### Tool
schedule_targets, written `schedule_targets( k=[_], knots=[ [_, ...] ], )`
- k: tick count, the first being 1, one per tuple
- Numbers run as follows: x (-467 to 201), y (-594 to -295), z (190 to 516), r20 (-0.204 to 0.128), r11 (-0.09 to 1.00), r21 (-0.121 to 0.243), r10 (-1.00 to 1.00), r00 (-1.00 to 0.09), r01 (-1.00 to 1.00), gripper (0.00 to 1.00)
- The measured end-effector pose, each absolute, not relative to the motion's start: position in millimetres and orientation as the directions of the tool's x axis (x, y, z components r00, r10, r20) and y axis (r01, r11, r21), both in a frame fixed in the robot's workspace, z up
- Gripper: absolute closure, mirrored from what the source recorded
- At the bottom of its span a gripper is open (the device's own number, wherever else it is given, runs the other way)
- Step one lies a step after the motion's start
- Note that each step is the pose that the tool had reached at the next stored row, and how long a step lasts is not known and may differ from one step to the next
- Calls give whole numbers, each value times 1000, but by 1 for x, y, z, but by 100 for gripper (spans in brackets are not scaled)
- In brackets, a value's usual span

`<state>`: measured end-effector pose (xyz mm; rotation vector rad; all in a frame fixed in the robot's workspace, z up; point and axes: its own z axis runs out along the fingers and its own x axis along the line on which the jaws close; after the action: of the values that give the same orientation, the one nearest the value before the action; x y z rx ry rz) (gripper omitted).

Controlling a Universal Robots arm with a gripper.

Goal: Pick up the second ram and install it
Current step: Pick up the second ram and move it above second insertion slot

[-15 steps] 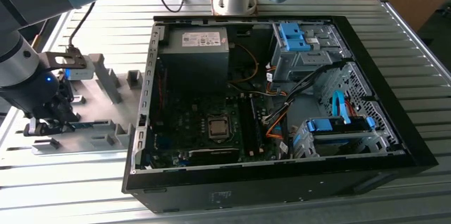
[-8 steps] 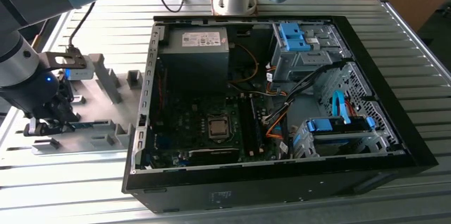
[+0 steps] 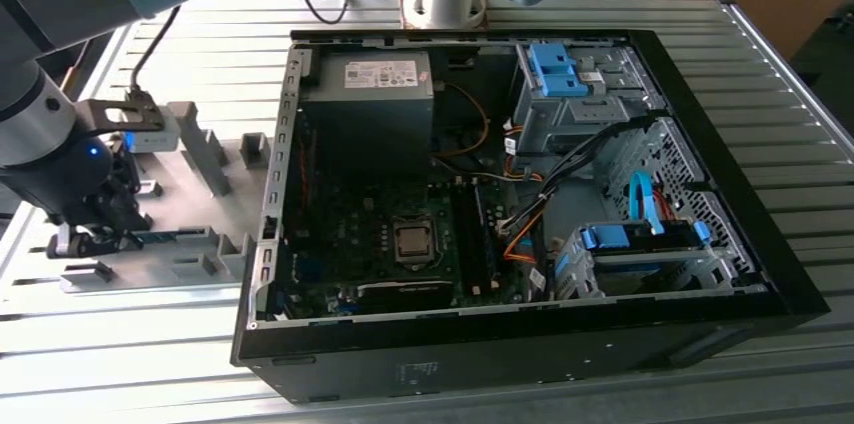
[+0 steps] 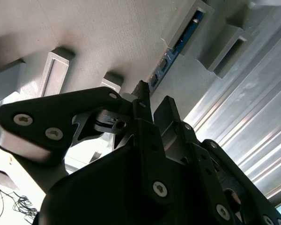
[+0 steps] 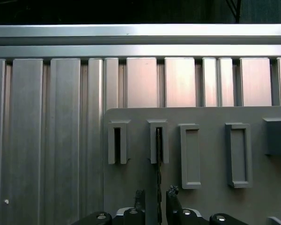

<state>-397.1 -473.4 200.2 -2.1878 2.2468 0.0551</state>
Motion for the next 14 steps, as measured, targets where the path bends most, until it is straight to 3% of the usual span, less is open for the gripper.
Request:
schedule_targets(
  k=[14],
  knots=[
    [-397, -473, 196, -29, 26, 22, -999, -27, -999, 69]
  ],
)
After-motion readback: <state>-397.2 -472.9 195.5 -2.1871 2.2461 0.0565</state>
